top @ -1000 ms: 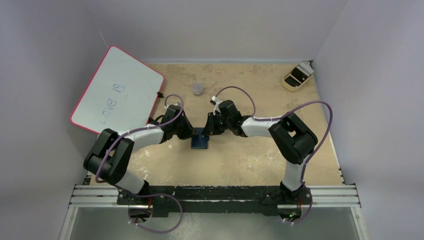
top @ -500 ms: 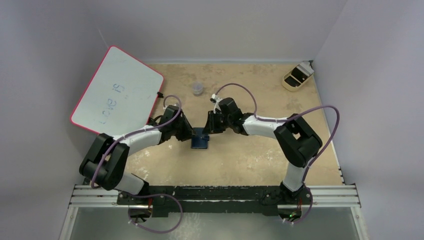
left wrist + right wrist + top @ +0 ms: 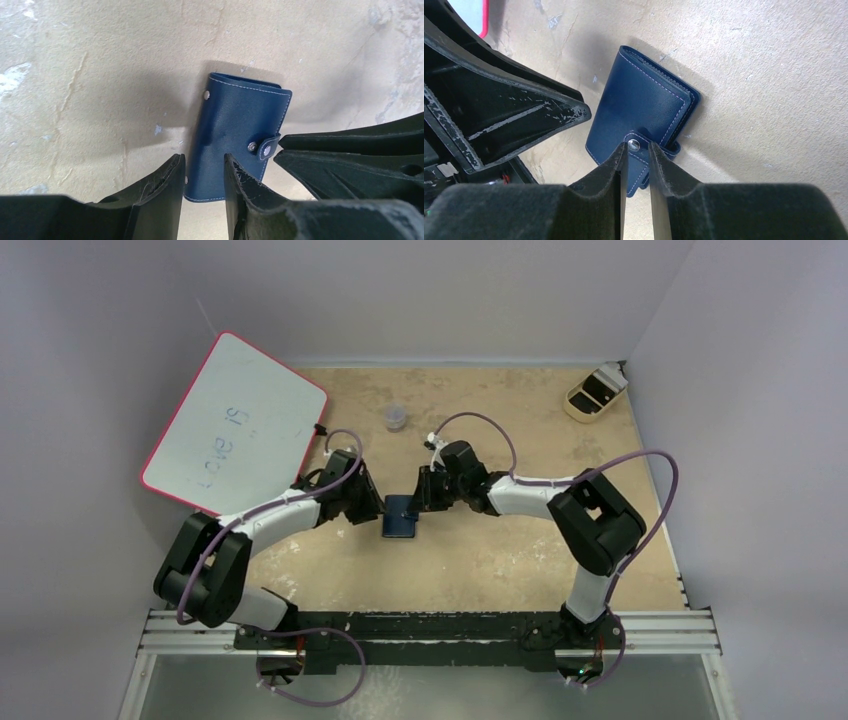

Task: Put the credit cards into the card holder
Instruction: Close the card holder at the center of the board.

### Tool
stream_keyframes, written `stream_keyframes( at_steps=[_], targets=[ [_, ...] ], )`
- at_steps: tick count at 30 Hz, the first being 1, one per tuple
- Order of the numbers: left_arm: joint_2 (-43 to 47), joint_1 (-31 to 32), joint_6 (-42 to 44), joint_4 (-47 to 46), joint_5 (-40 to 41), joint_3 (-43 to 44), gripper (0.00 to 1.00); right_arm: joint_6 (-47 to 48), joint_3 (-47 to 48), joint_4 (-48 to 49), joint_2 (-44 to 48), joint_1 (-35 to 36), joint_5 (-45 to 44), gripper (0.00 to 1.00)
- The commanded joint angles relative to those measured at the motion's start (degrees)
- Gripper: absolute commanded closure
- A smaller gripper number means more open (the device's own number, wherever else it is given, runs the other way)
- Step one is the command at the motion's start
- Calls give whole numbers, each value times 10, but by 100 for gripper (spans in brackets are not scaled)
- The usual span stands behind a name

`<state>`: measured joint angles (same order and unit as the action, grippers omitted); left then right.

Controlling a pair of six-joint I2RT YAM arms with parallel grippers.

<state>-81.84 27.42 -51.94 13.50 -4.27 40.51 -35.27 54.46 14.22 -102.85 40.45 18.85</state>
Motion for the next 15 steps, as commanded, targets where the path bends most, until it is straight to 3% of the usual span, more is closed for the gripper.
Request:
stream_keyframes(
  at_steps=[1, 15],
  targets=[
    [-3, 1, -5, -65, -45, -20, 66, -9, -1, 30, -6, 2, 9, 77],
    [-17, 2, -22, -81, -44, -38, 70, -23, -4, 42, -26, 12, 15, 79]
  ],
)
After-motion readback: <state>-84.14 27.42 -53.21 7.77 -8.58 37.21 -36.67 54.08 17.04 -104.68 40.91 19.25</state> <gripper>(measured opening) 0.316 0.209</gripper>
